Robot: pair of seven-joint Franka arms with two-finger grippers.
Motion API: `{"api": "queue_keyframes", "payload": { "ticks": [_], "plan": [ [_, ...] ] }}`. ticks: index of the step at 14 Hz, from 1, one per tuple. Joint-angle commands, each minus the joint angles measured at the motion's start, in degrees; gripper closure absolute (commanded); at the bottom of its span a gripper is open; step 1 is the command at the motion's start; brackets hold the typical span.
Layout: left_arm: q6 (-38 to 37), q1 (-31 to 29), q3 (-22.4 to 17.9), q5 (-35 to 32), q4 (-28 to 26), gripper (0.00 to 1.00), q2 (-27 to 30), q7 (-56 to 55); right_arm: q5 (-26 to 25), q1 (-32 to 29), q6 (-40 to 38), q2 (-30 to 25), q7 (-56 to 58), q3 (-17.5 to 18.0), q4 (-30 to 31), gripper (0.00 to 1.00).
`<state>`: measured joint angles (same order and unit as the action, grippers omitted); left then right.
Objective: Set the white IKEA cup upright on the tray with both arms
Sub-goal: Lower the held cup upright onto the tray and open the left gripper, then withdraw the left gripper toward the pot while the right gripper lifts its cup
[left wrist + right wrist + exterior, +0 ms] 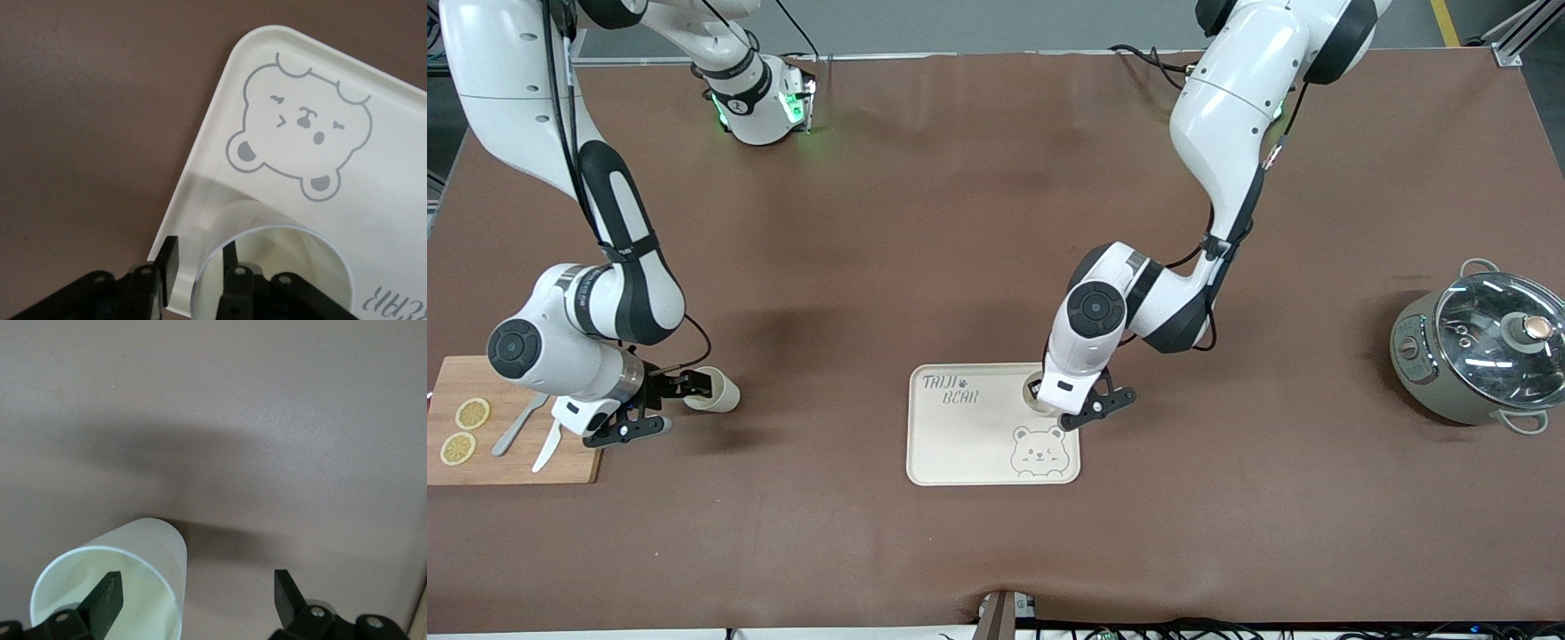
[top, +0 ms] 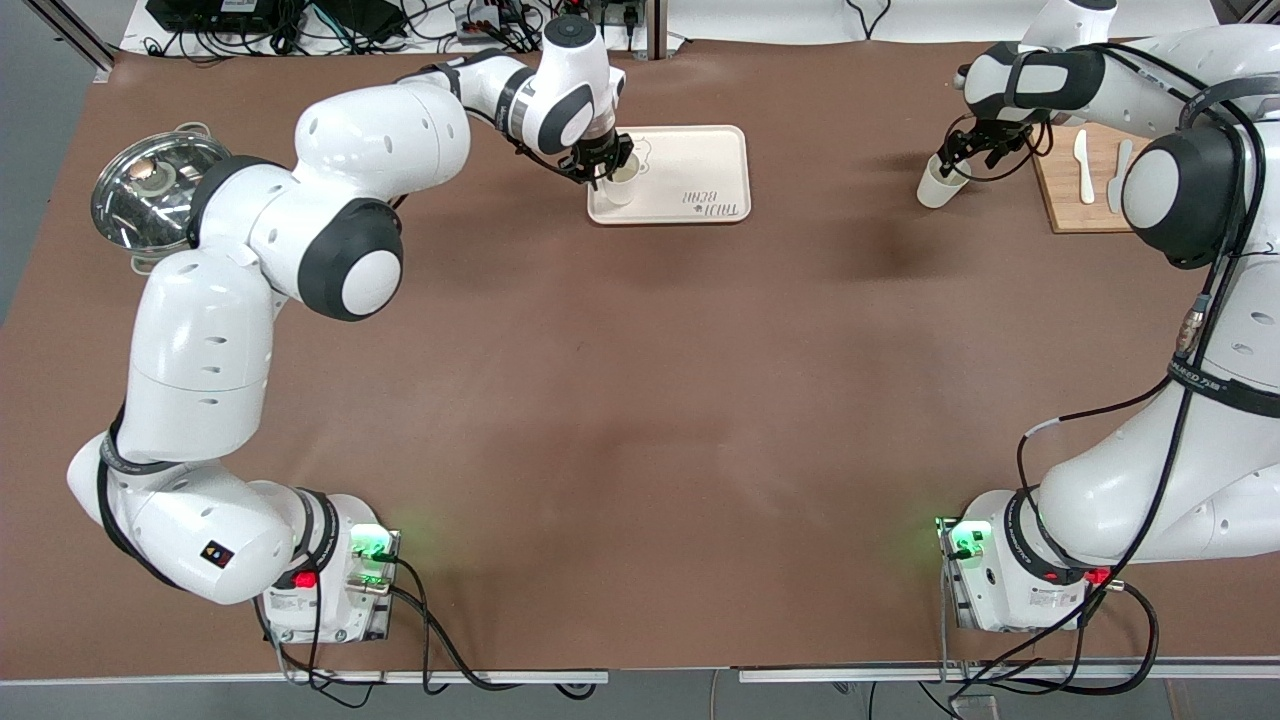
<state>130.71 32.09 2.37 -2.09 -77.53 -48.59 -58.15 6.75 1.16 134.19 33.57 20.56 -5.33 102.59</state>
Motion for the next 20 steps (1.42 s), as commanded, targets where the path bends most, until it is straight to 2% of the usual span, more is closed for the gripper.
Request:
{"api": "queue_keyframes", "payload": {
  "ticks": [1, 3, 4, 9, 10, 12, 16, 18, 20],
  "plan": [
    [-0.80, 0.35, -0.35, -1.16, 0.62, 0.00, 1.04, -1.35, 1.33, -0.10, 1.42, -0.35, 0.36, 0.14, 1.47, 0.03],
    [-0.89, 0.43, -0.44, -1.16, 0.71, 0.00, 1.13, -1.35, 1.33, -0.01, 1.34, -0.44, 0.36, 0.14, 1.47, 0.34],
    [-1.42, 0.43, -0.44, -1.16, 0.80, 0.00, 1.57, -1.35, 1.33, 0.07, 1.33, -0.35, 0.36, 0.14, 1.47, 0.46],
    [-7.20, -1.06, -0.52, -1.43, 0.71, 0.00, 6.74, 2.32, 1.33, 0.43, 1.25, -0.44, 0.36, 0.14, 1.38, 0.96],
    [-10.53, -2.80, -0.52, -1.43, 0.62, 0.00, 9.11, 5.12, 1.33, 0.51, 0.90, -0.44, 0.36, 0.06, 1.38, 1.00],
    [-17.65, -5.70, -0.44, -0.47, 0.62, 0.00, 13.68, 13.28, 1.33, 0.69, 0.72, -0.61, 0.27, 0.06, 1.21, 1.00],
    [-24.96, -13.87, -0.26, 0.24, 0.10, 0.00, 19.93, 27.09, 1.33, 2.09, -0.15, -1.05, -3.23, 0.14, -1.50, 1.00],
    [-27.43, -18.53, -0.08, 0.24, -1.57, 0.00, 22.65, 37.44, 1.33, 5.07, -5.40, -1.84, -12.77, 0.15, -6.32, 1.00],
    [-27.44, -22.67, 0.00, 0.24, -4.29, 0.00, 26.60, 45.29, 1.42, 9.20, -13.65, -2.20, -23.05, 0.14, -13.95, 1.00]
  ]
}}
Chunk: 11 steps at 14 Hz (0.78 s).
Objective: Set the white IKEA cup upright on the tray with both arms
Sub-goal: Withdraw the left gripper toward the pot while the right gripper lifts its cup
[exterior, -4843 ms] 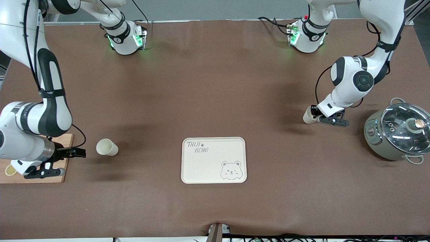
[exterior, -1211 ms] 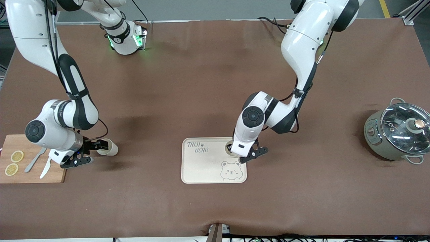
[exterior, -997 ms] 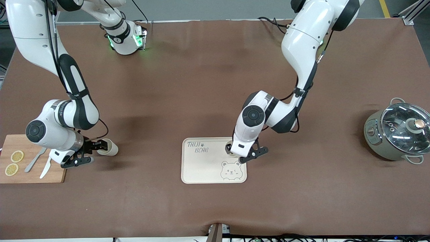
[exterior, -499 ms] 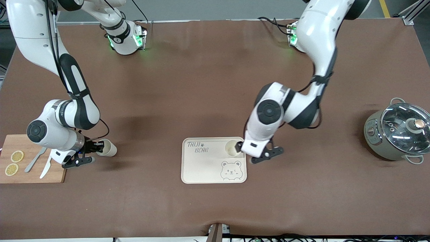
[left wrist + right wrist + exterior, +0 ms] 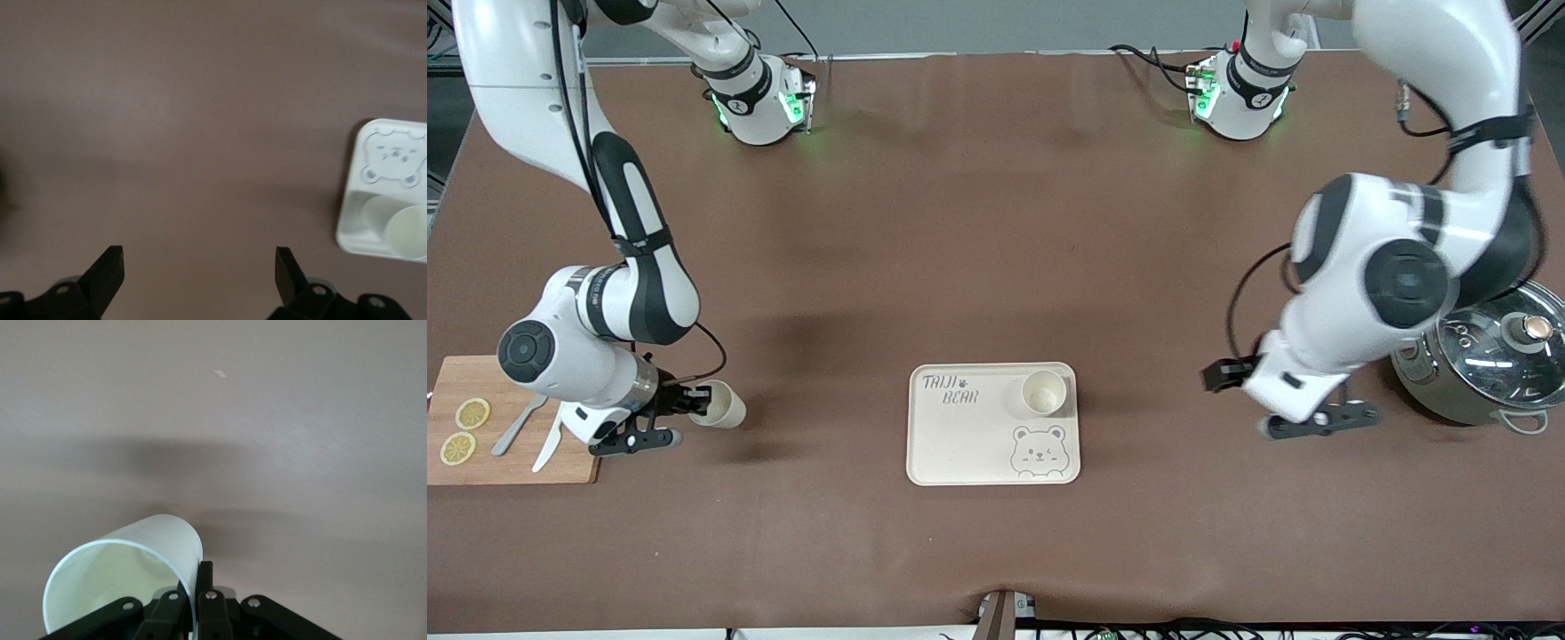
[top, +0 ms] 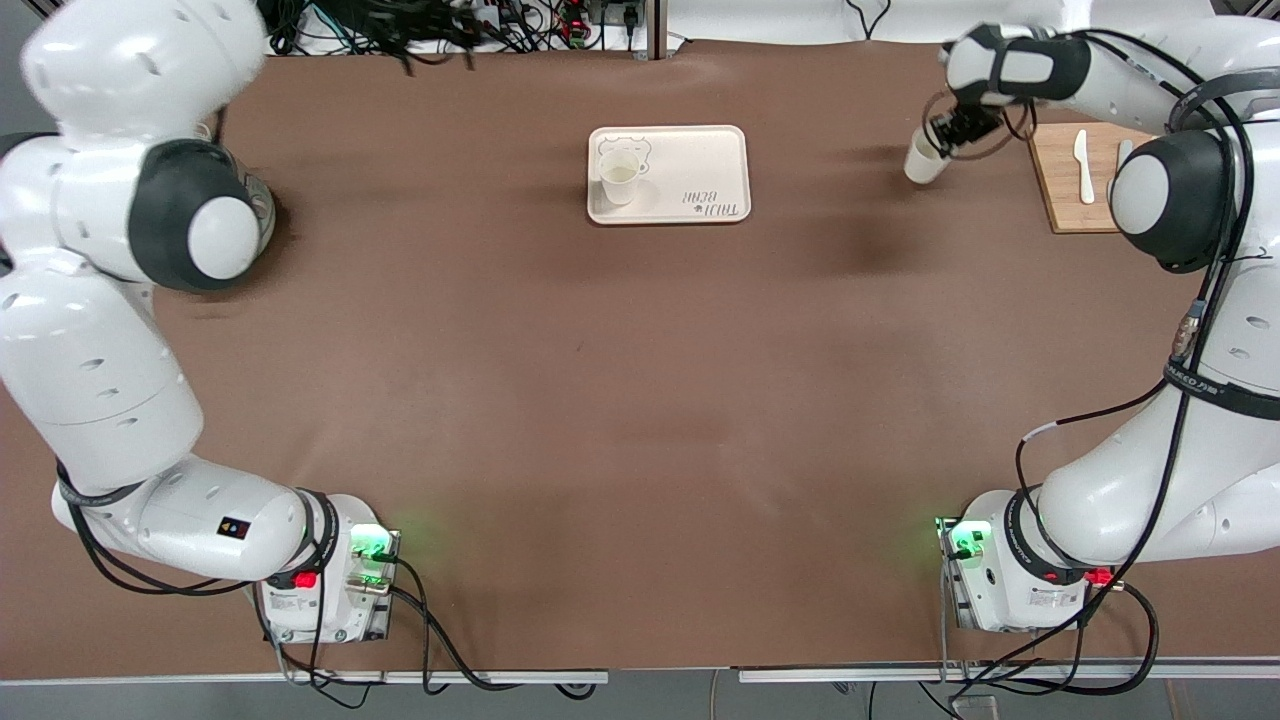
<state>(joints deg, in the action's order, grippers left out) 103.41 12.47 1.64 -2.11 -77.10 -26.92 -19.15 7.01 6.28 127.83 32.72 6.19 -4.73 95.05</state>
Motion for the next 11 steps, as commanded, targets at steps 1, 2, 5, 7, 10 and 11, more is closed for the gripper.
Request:
{"api": "queue_keyframes", "payload": {
  "ticks": [1, 2, 5, 7, 10, 11],
  "plan": [
    [-0.22, -4.63, 0.73, 0.27, -5.68, 0.00, 6.60, 9.10, 1.26, 5.83, -10.29, -1.00, -14.83, -0.37, -9.94, 1.00],
    [-0.40, -6.56, 0.73, 0.27, -7.34, 0.00, 8.70, 12.70, 1.26, 8.03, -11.53, -0.82, -20.90, -0.37, -12.32, 1.00],
    [0.21, -12.45, 0.82, 2.45, -15.16, 0.00, 17.13, 22.55, 0.73, 15.58, -10.76, -0.30, -36.38, -0.46, -13.58, 1.00],
    [1.09, -13.61, 0.73, 3.52, -19.38, 0.00, 21.89, 24.33, 0.64, 19.54, -9.71, 2.42, -43.86, -0.55, -16.28, 1.00],
    [1.09, -13.26, 0.82, 4.05, -22.73, 0.00, 25.85, 23.46, 1.43, 22.54, -6.64, 5.76, -47.49, -0.29, -18.06, 1.00],
    [1.18, -13.26, 0.99, 4.05, -23.35, 0.00, 26.91, 23.37, 1.87, 24.29, -4.54, 6.90, -49.33, -0.11, -17.97, 1.00]
  ]
}}
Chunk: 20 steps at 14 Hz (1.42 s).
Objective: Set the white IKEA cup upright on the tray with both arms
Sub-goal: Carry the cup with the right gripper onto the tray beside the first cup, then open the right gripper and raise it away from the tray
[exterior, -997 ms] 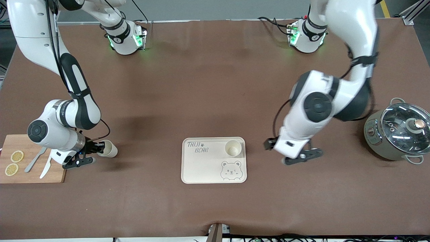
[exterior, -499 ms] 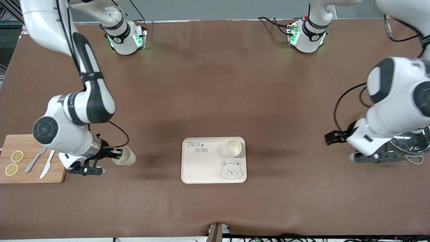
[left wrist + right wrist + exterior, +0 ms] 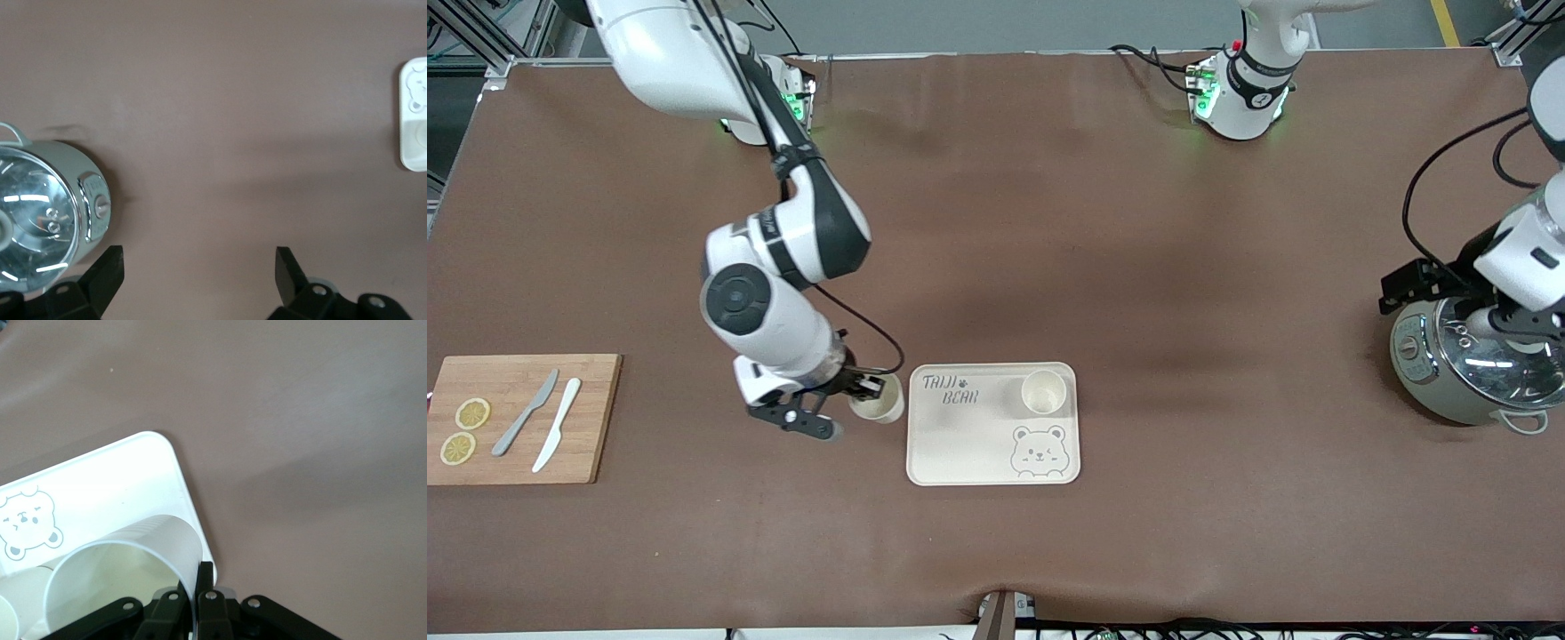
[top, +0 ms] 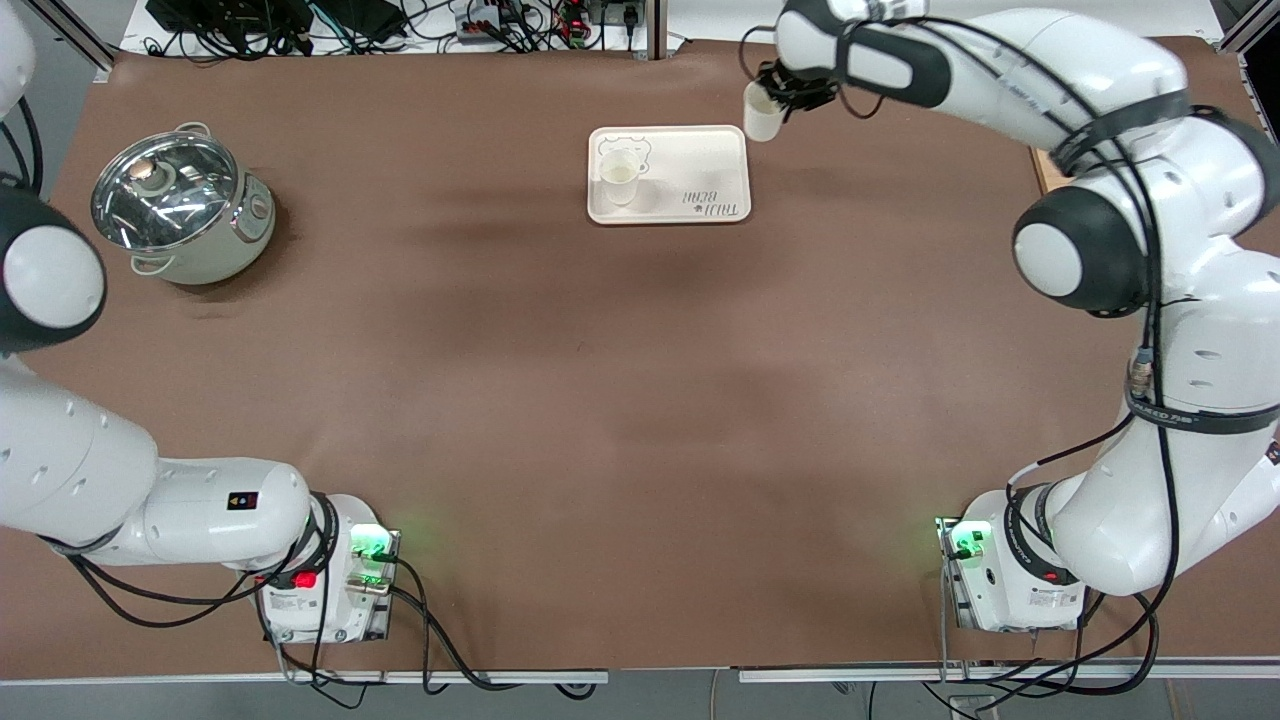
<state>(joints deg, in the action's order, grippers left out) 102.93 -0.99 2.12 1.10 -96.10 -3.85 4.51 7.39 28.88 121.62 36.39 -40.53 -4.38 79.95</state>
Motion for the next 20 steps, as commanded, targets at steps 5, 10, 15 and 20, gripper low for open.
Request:
{"api": "queue_keyframes", "payload": {
  "ticks": [5, 10, 15, 20],
  "plan": [
    [1.74, 0.37, 0.87, 3.99, 0.02, 0.00, 2.97, -0.64, 1.40, 3.82, 8.28, 7.99, -5.61, -0.45, -2.87, 1.00],
    [1.66, 3.35, 1.83, 5.67, 6.18, 0.00, -0.37, -1.25, 1.40, 6.02, 11.35, 11.07, -5.70, -0.45, -2.78, 1.00],
    [1.04, 3.54, 2.36, 2.60, 6.19, 0.00, -0.28, -2.31, 1.40, 6.46, 11.97, 11.52, -5.61, -0.45, -2.60, 0.30],
    [1.04, 3.63, 2.45, 0.49, 6.10, 0.00, -0.28, -2.48, 0.96, 6.11, 4.54, 6.61, -4.56, -0.89, -3.04, 0.00]
  ]
}}
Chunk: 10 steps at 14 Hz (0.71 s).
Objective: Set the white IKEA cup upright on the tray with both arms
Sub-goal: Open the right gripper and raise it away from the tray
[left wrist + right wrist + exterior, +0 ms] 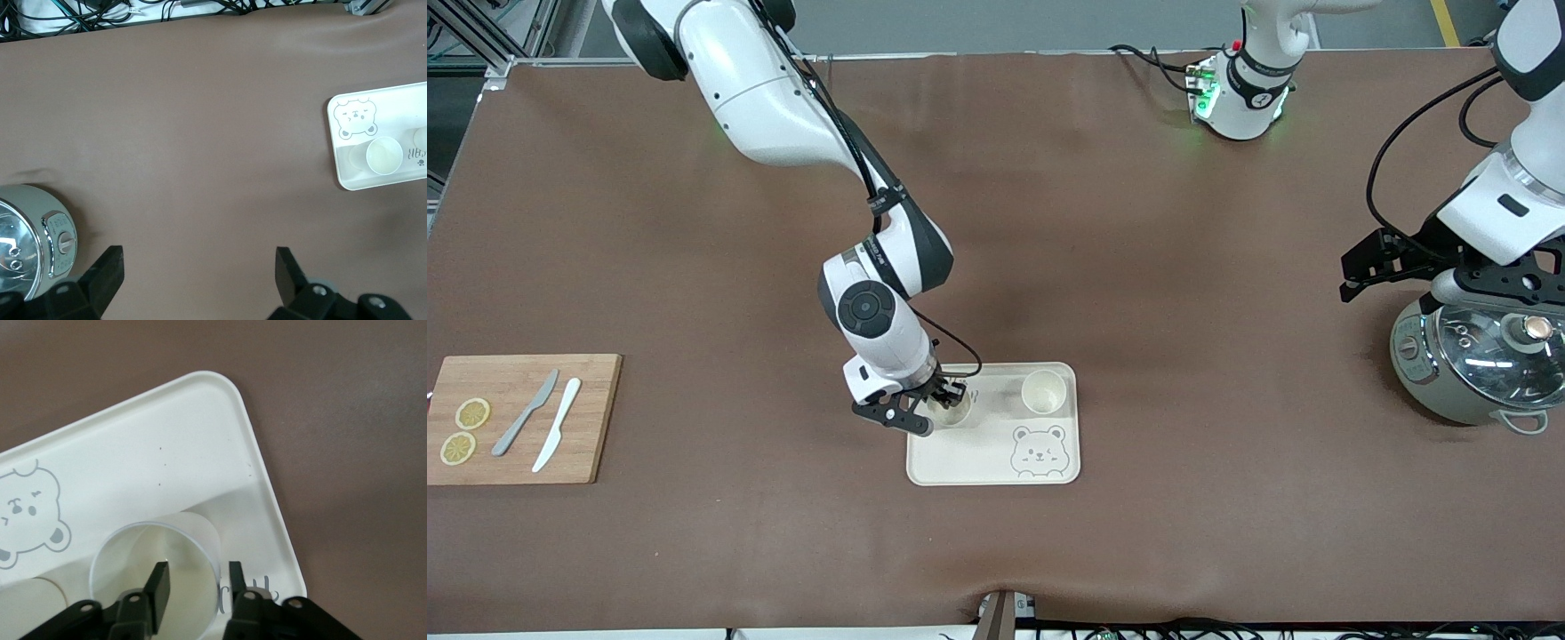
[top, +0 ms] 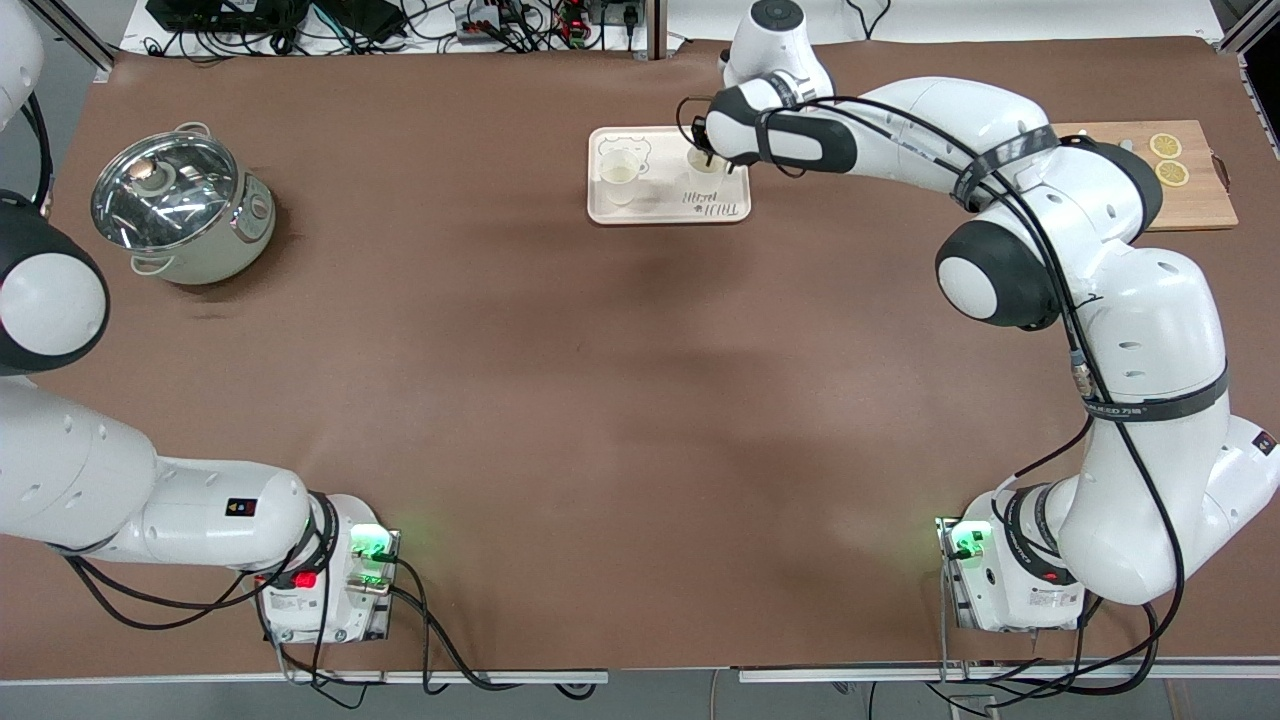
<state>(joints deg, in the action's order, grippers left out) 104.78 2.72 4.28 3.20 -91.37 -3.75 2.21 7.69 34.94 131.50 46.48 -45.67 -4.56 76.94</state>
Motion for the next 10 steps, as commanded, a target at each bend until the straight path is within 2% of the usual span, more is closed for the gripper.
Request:
{"api": "queue_keyframes", "payload": {
  "ticks": [1, 3, 6, 8, 10],
  "plan": [
    [-0.81, -0.09, 0.55, -3.62, 1.46, 0.00, -0.20, -0.45, 0.57, -0.13, -10.25, -7.16, 0.93, -0.80, -0.04, 0.00],
    [-0.81, -0.17, 2.21, -4.60, 1.46, 0.00, -0.20, -0.54, 0.83, -1.88, -22.97, -17.08, 5.74, -0.71, 0.14, 0.00],
    [-0.81, -0.88, 2.22, -4.95, 1.46, 0.00, -0.03, -0.27, 1.28, -6.36, -41.44, -32.19, 13.04, -0.62, 0.49, 0.00],
    [-0.81, -0.88, 2.22, -4.95, 1.55, 0.00, -0.29, -0.45, 0.93, -10.31, -49.72, -41.07, 18.13, -0.71, 1.01, 0.00],
    [-0.81, -0.97, 2.13, -4.95, 1.11, 0.00, -0.38, -0.45, 0.75, -16.88, -53.61, -50.13, 28.13, -0.80, 5.39, 0.00]
  ]
}}
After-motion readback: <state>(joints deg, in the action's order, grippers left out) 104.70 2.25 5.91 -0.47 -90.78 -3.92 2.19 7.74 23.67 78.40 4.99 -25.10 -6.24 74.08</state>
